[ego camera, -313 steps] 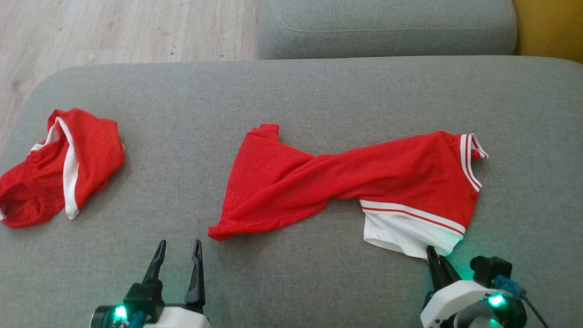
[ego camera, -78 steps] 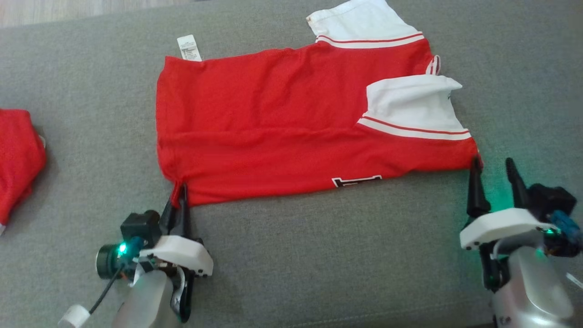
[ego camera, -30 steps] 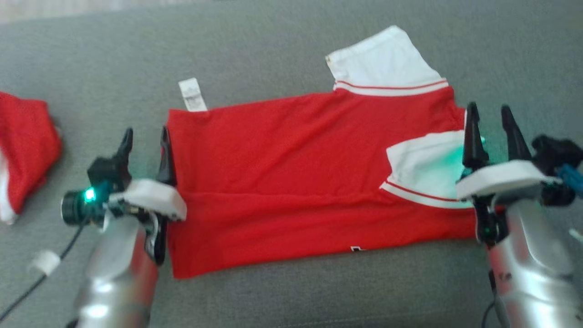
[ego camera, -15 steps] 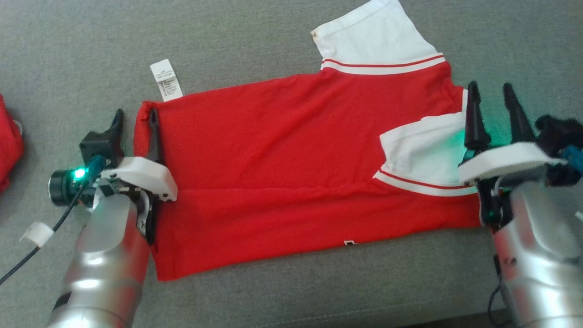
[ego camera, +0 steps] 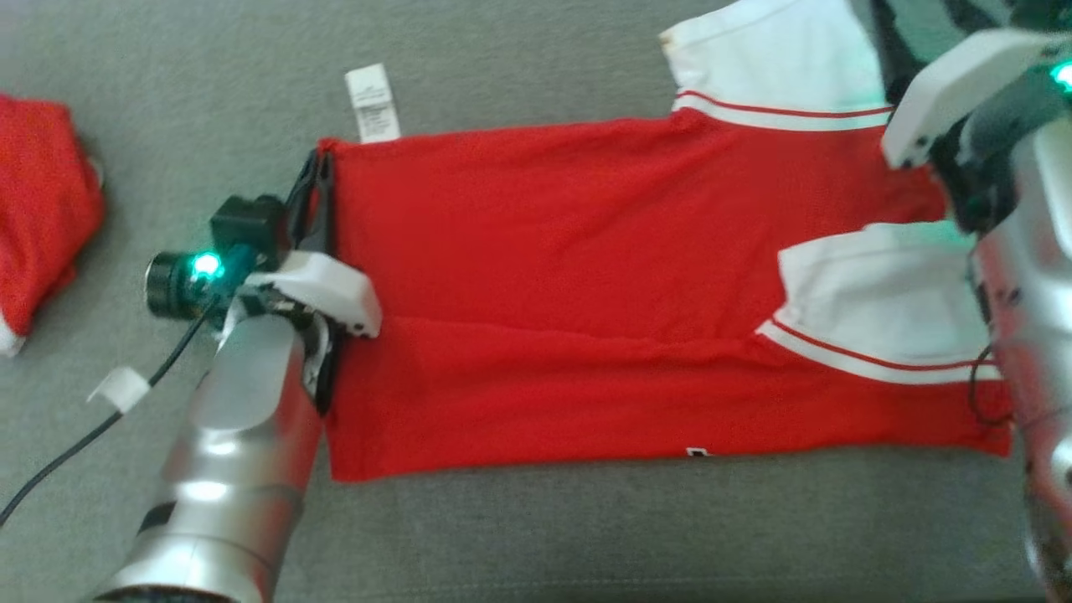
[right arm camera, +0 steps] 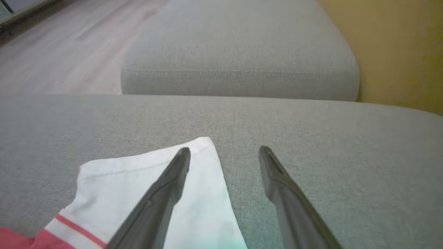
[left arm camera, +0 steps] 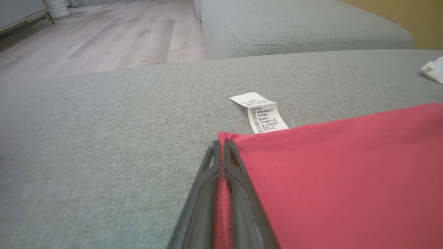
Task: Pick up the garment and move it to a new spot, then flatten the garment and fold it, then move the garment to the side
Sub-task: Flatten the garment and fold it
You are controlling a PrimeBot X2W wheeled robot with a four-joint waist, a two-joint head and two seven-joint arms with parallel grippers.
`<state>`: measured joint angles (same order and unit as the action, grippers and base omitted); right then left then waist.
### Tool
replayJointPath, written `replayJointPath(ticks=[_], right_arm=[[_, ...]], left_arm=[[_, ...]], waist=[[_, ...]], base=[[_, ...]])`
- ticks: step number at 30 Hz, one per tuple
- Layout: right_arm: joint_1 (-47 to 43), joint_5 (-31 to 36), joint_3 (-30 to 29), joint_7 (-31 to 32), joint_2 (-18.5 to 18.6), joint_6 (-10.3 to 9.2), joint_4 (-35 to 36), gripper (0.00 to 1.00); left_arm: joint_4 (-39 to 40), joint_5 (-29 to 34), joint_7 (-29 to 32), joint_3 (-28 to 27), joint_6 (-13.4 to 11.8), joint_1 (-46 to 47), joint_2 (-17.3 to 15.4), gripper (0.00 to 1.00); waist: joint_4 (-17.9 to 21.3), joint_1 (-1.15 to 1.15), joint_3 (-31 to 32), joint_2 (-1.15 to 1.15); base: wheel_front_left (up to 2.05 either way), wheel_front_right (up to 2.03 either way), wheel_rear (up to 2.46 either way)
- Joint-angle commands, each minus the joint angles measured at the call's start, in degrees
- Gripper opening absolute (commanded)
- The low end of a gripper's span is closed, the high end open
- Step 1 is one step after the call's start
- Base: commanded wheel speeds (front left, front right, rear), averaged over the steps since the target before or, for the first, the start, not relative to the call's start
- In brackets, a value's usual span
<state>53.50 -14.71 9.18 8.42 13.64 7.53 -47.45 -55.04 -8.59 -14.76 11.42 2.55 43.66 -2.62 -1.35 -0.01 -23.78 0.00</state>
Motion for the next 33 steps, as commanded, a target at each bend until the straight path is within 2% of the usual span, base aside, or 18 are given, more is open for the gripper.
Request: replayJointPath(ticks=[1,6,9,15,16,17,21,25,29,33], right_arm=[[1.3,0.1,1.0,0.4,0.5,-0.04,1.1,1.00],[6.5,0.3,0.9,4.0,2.3,-0.04,-4.6,1.00],[8.8,0.2,1.8,5.6,3.4,-0.04,-7.5,1.00],[11.0,0.3,2.9,7.1,4.2,-0.04,-12.8,1.00],[11.1,0.2,3.2,6.9,4.2,-0.04,-13.2,0.45],[11.3,0.4,3.5,6.1,4.3,-0.04,-13.4,0.00],[12.1,0.9,3.0,1.1,5.2,-0.04,-14.2,0.00],[12.8,2.4,0.5,-7.3,5.6,-0.04,-14.9,0.00],[13.0,3.2,-1.7,-15.4,4.5,-0.04,-15.9,0.00],[11.7,1.7,-2.5,-20.0,2.7,-0.04,-16.8,0.00]], left_arm=[[1.4,0.4,-0.2,-0.8,0.0,1.8,-1.3,0.00],[2.4,-0.2,-0.2,2.1,0.7,3.1,-0.4,0.00],[3.6,-2.9,-0.2,5.5,1.3,3.5,-0.3,0.00],[5.2,-7.9,-0.2,11.6,-0.2,4.4,-0.3,0.00],[5.3,-8.5,-0.2,12.2,-0.5,4.5,-0.3,0.00],[5.4,-9.0,-0.2,12.8,-0.7,4.5,-0.3,0.00],[7.0,-9.8,-0.2,12.8,-2.4,5.0,-0.3,0.00],[10.7,-8.2,-0.2,10.3,-3.9,5.1,-0.3,0.00],[14.8,-6.1,-0.2,7.0,-4.5,3.7,-1.2,0.00],[17.6,-3.9,-0.2,4.7,-4.2,0.8,-2.3,0.00]], waist=[[-2.1,0.01,-1.7,0.00],[-5.7,0.01,-3.9,0.00],[-7.3,0.01,-5.1,0.00],[-8.8,0.01,-6.2,0.00],[-8.8,0.01,-6.2,0.00],[-8.8,0.01,-6.2,0.00],[-8.5,0.01,-5.9,0.00],[-7.7,0.01,-5.0,0.00],[-6.1,0.01,-3.2,0.00],[-4.1,0.01,-0.6,0.00]], base=[[0.00,0.00,0.00],[0.00,0.00,0.00],[0.00,0.00,0.00],[0.00,0.00,0.00],[0.00,0.00,0.00],[0.00,0.00,0.00],[0.00,0.00,0.00],[0.00,0.00,0.00],[0.00,0.00,0.00],[0.00,0.00,0.00]])
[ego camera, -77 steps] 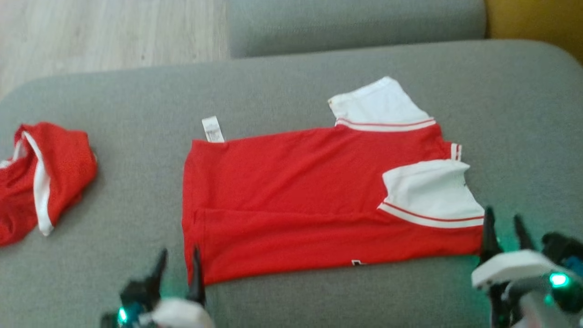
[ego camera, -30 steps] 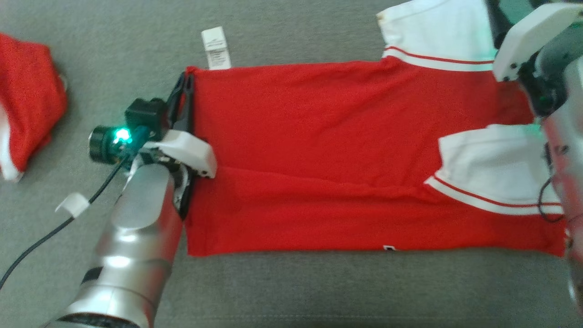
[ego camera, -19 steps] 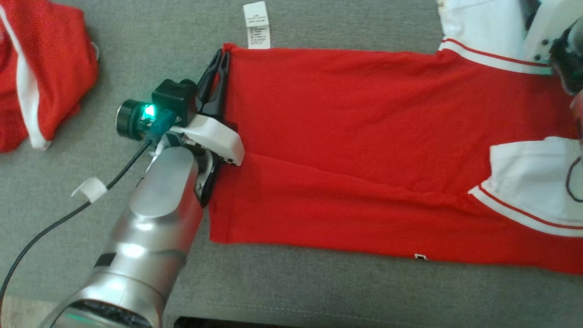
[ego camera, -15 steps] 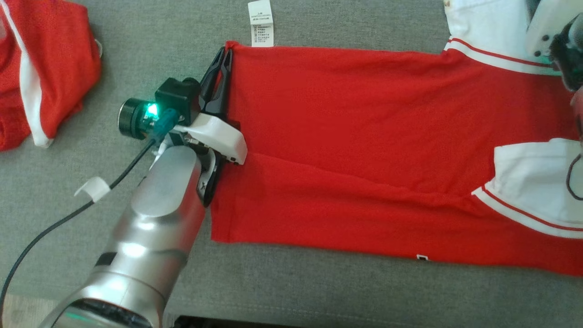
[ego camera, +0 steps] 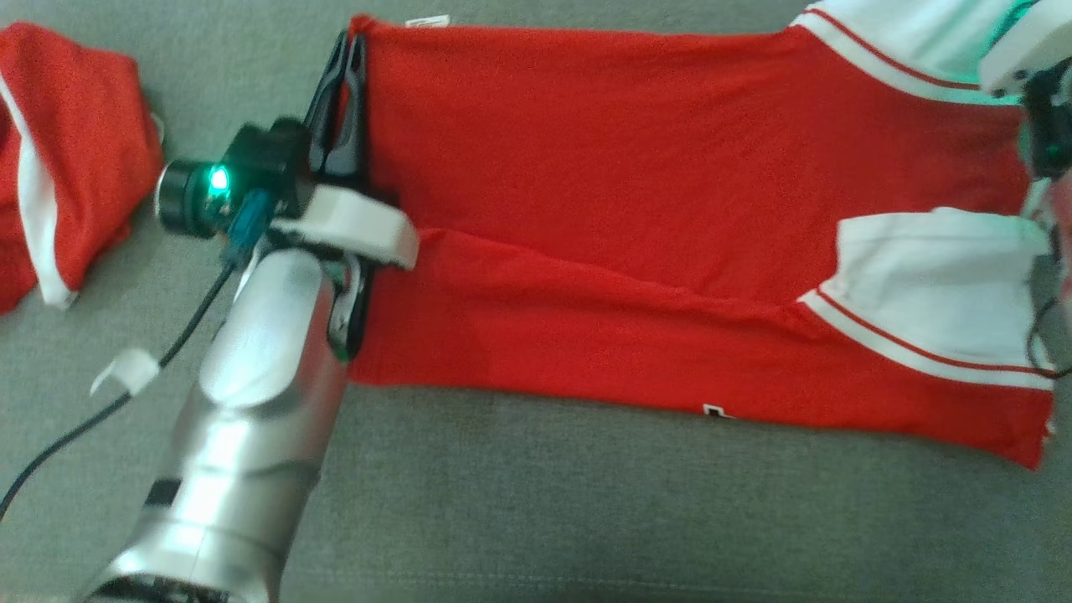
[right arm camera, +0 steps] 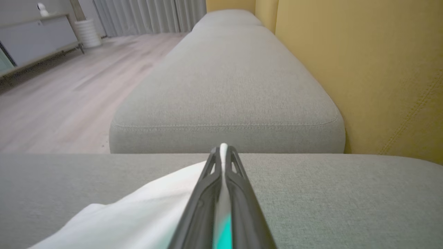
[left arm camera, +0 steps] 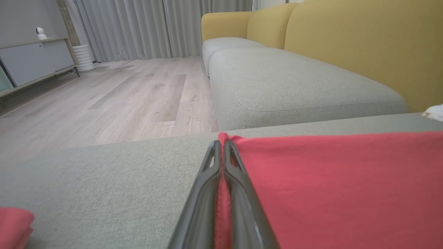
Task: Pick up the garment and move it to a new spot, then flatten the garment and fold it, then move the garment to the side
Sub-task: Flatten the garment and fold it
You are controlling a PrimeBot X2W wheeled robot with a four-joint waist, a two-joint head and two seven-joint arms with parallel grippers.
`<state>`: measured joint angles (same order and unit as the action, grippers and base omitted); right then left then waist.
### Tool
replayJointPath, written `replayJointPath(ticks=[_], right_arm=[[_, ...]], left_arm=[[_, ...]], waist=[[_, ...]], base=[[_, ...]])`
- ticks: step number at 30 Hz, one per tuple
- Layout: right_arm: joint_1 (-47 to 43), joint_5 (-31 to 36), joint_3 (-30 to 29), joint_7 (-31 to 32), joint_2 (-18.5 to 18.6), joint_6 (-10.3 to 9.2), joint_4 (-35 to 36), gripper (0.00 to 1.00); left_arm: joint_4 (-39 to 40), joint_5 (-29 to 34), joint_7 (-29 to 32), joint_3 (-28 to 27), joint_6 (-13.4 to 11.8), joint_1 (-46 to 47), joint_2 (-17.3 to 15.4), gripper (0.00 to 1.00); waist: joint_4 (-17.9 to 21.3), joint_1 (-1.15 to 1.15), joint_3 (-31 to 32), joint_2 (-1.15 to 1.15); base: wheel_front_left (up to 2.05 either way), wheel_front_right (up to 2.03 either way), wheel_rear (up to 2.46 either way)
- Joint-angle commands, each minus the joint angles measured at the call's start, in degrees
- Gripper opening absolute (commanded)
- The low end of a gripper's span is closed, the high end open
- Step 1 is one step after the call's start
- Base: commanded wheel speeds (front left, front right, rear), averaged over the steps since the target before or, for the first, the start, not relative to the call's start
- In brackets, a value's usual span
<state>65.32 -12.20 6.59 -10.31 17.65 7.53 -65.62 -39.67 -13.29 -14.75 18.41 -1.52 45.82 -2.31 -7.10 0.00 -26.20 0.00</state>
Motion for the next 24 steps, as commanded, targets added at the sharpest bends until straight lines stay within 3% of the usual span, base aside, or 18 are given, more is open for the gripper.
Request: replayJointPath(ticks=[1,9,17,24], right_arm=[[-0.7,-1.6,0.1,-2.0,-1.9,-0.04,1.5,0.00],[-10.0,-10.3,2.7,-4.4,-3.4,-0.04,8.3,0.00],[-30.5,-22.7,8.3,-4.4,-2.0,-0.04,21.4,0.00],[-43.8,-28.6,10.0,-2.3,-2.2,-0.04,26.1,0.00]], left_arm=[[2.8,1.3,-0.2,-2.8,-0.1,-2.2,-2.9,0.00],[6.1,4.3,-0.2,-6.0,0.6,-10.7,-4.1,0.00],[9.1,6.3,-0.2,-8.9,0.6,-21.8,-3.8,0.00],[8.8,6.1,-0.2,-11.3,0.6,-28.8,-2.3,0.00]], waist=[[2.2,0.00,2.6,0.00],[5.7,0.00,8.8,0.00],[8.3,0.00,14.1,0.00],[8.7,0.00,16.7,0.00]], base=[[0.00,0.00,0.00],[0.00,0.00,0.00],[0.00,0.00,0.00],[0.00,0.00,0.00]])
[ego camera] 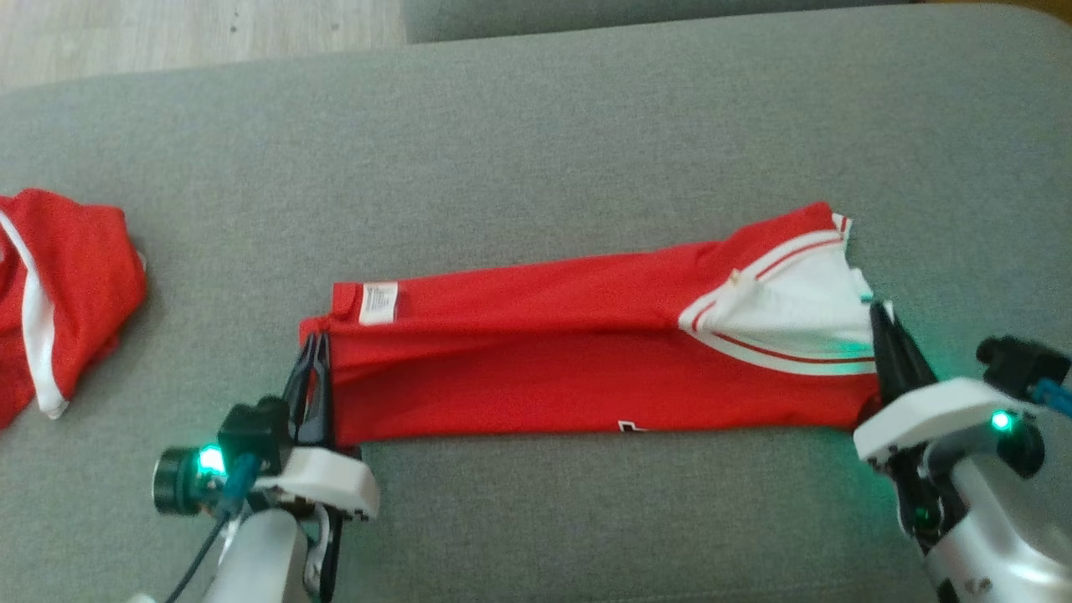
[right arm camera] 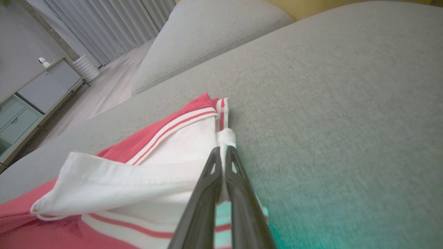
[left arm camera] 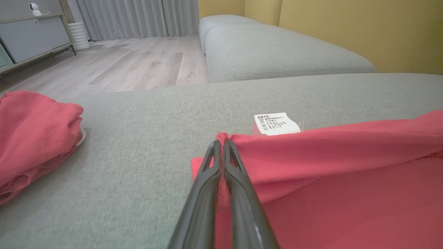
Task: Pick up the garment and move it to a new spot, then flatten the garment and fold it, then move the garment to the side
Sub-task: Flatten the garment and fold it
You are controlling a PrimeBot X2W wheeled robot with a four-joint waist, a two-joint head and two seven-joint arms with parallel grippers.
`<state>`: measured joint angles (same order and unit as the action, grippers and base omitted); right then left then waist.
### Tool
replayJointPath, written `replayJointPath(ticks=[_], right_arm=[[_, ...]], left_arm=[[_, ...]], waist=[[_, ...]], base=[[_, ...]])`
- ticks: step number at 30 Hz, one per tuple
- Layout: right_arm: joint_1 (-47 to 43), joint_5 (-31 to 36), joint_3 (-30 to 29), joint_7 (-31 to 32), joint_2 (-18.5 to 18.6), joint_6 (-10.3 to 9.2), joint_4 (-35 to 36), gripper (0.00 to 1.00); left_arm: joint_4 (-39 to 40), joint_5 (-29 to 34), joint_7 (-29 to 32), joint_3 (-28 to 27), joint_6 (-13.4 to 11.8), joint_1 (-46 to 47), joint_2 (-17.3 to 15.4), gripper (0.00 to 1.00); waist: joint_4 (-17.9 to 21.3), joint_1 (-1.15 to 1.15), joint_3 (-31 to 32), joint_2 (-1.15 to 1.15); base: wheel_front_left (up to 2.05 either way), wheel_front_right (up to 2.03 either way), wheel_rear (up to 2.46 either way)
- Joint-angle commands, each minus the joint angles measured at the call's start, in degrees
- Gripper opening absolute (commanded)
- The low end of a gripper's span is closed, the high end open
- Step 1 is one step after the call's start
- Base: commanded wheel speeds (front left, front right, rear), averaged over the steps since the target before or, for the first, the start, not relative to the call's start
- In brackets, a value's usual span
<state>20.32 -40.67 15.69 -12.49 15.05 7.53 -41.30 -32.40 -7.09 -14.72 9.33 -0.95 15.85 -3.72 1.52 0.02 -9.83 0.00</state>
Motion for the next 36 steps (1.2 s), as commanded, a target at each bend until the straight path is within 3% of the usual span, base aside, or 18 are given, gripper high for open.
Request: replayJointPath(ticks=[1,2,3,11,17,21,29,36], right_arm=[[0.3,-0.3,0.9,-0.1,0.3,-0.04,1.9,0.00],[-0.4,-0.5,0.5,-0.2,0.1,-0.04,1.9,0.72],[-0.8,-0.5,0.1,-0.4,-0.2,-0.04,2.0,1.00],[-2.5,7.4,-5.8,-2.4,-3.8,-0.04,3.7,1.00],[-6.3,21.0,-15.4,-2.5,-8.7,-0.04,8.6,1.00],[-9.0,27.3,-18.8,-2.5,-11.1,-0.04,9.2,1.00],[-7.8,30.8,-21.1,-2.5,-11.8,-0.04,7.1,1.00],[-2.7,35.5,-23.5,-2.5,-10.7,-0.04,0.6,1.00]], left_arm=[[1.1,-0.1,-0.3,-2.5,0.0,0.5,-0.7,0.22],[0.8,-0.2,-0.3,-2.8,-0.2,-0.1,-0.5,0.70],[0.8,-0.3,-0.3,-3.4,-0.6,-0.7,-0.3,1.00],[7.5,2.4,-0.3,-6.2,-4.9,-7.8,0.4,1.00],[9.9,3.8,-0.3,-5.7,-5.5,-12.8,0.6,1.00],[10.7,4.1,-0.3,-5.1,-5.4,-15.6,0.7,1.00],[11.0,4.0,-0.3,-4.2,-5.1,-15.8,0.8,1.00],[10.5,3.6,-0.3,-3.0,-4.6,-13.8,0.8,1.00]], waist=[[0.0,-0.02,0.7,0.00],[0.0,-0.02,1.1,0.00],[0.0,-0.02,1.5,0.00],[-1.0,-0.02,5.1,0.00],[-2.6,-0.02,7.7,0.00],[-3.6,-0.02,8.8,0.00],[-5.1,-0.02,7.0,0.00],[-6.5,-0.02,4.4,0.00]], base=[[0.00,0.00,0.00],[0.00,0.00,0.00],[0.00,0.00,0.00],[0.00,0.00,0.00],[0.00,0.00,0.00],[0.00,0.00,0.00],[0.00,0.00,0.00],[0.00,0.00,0.00]])
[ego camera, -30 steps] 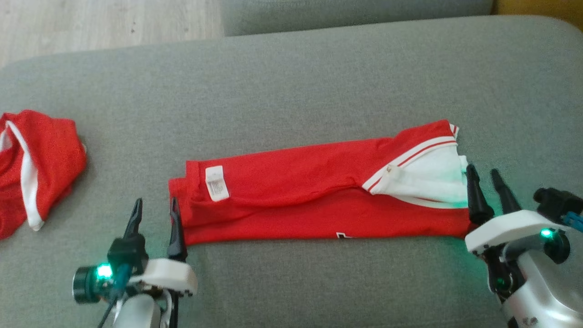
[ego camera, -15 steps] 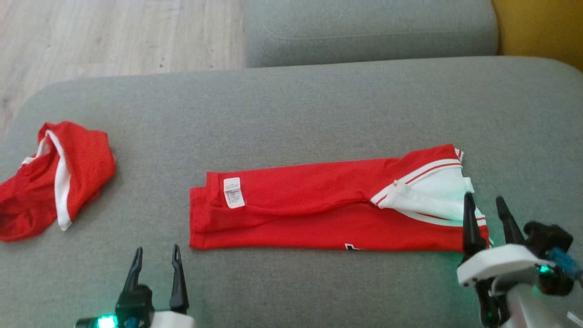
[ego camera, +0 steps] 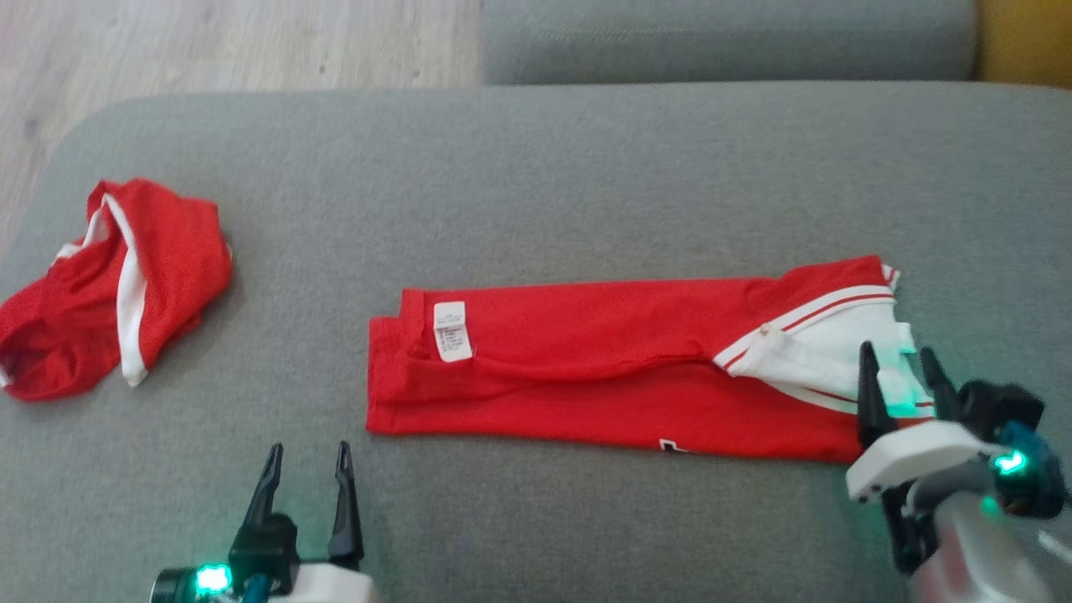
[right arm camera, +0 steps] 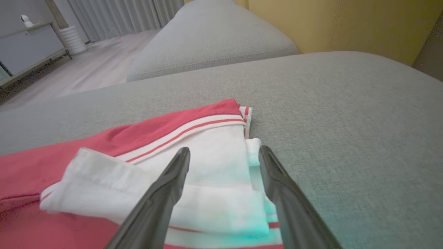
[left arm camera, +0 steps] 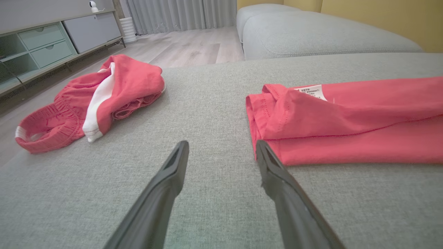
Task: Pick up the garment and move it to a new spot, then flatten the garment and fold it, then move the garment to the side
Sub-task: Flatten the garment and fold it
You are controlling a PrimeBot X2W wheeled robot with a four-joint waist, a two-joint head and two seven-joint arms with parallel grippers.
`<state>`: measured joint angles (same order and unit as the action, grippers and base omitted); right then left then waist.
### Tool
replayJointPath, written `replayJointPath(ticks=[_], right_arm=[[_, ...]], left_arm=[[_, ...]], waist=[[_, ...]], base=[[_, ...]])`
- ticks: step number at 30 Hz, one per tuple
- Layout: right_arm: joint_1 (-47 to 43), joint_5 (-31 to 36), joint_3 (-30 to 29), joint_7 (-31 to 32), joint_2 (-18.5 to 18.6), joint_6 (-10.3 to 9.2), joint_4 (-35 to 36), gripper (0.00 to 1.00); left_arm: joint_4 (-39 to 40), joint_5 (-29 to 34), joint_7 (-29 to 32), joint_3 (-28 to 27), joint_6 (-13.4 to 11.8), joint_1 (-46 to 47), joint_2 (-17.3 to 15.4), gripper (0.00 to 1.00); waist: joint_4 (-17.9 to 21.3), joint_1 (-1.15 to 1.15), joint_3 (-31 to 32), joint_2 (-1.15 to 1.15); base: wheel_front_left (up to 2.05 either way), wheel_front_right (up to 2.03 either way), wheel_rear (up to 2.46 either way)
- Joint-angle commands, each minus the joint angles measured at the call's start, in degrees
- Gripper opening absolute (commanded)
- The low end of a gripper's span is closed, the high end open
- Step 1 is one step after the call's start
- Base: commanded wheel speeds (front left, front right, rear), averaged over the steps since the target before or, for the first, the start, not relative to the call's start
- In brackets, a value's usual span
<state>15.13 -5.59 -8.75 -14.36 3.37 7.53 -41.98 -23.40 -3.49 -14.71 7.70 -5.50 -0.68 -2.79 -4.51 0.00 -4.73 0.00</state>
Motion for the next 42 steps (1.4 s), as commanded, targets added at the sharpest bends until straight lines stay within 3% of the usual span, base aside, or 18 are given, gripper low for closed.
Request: replayJointPath(ticks=[1,8,14,15,16,17,22,28,34,38,42], right_arm=[[3.5,1.2,0.5,-0.6,1.4,-0.04,0.0,1.00],[9.4,4.9,-3.4,-0.6,3.9,-0.04,-10.7,1.00],[11.2,3.3,-2.1,-0.6,2.5,-0.04,-17.8,1.00],[11.4,2.6,-1.3,-0.6,2.1,-0.04,-18.7,0.84],[11.6,1.7,-0.5,-0.6,1.8,-0.04,-19.6,0.22],[11.8,0.7,0.2,-0.6,1.6,-0.04,-20.3,0.00],[12.0,-2.8,1.8,-0.6,3.2,-0.04,-19.2,0.00],[10.8,-4.7,1.5,-0.6,5.8,-0.04,-9.2,0.00],[8.2,-11.0,12.7,-0.6,3.1,-0.04,2.1,0.00],[7.0,-15.7,19.6,-0.6,2.1,-0.04,5.4,0.00],[6.8,-21.9,27.3,0.0,1.0,-0.04,7.2,0.00]], left_arm=[[1.3,-0.2,-0.3,-1.1,0.0,3.1,-0.1,1.00],[0.4,-1.1,-0.3,-0.2,0.0,4.9,-0.1,1.00],[0.2,-1.4,-0.3,-0.3,-0.2,5.4,-0.1,1.00],[0.2,-1.5,-0.3,-0.2,-0.2,5.4,-0.1,1.00],[0.1,-1.6,-0.3,-0.1,-0.2,5.5,-0.1,1.00],[0.1,-1.6,-0.3,0.1,-0.2,5.6,-0.1,1.00],[0.1,-1.9,-0.3,0.4,-0.2,5.6,-0.1,1.00],[-0.2,-1.9,-0.3,1.0,0.2,5.0,-0.1,1.00],[-1.1,-2.4,-0.3,2.5,0.6,4.1,-0.1,1.00],[-1.5,-2.2,-0.3,3.8,1.2,4.0,-0.1,1.00],[-2.1,-1.8,-0.3,5.5,1.7,3.8,-0.1,1.00]], waist=[[-0.7,0.00,-1.2,0.00],[-2.4,0.00,-4.2,0.00],[-2.7,0.00,-5.0,0.00],[-2.6,0.00,-5.0,0.00],[-2.5,0.00,-5.0,0.00],[-2.3,0.00,-4.9,0.00],[-0.6,0.00,-3.7,0.00],[1.4,0.00,-1.5,0.00],[0.9,0.00,0.5,0.00],[-1.0,0.00,1.1,0.00],[-5.5,0.00,1.4,0.00]], base=[[0.00,0.00,0.00],[0.00,0.00,0.00],[0.00,0.00,0.00],[0.00,0.00,0.00],[0.00,0.00,0.00],[0.00,0.00,0.00],[0.00,0.00,0.00],[0.00,0.00,0.00],[0.00,0.00,0.00],[0.00,0.00,0.00],[0.00,0.00,0.00]])
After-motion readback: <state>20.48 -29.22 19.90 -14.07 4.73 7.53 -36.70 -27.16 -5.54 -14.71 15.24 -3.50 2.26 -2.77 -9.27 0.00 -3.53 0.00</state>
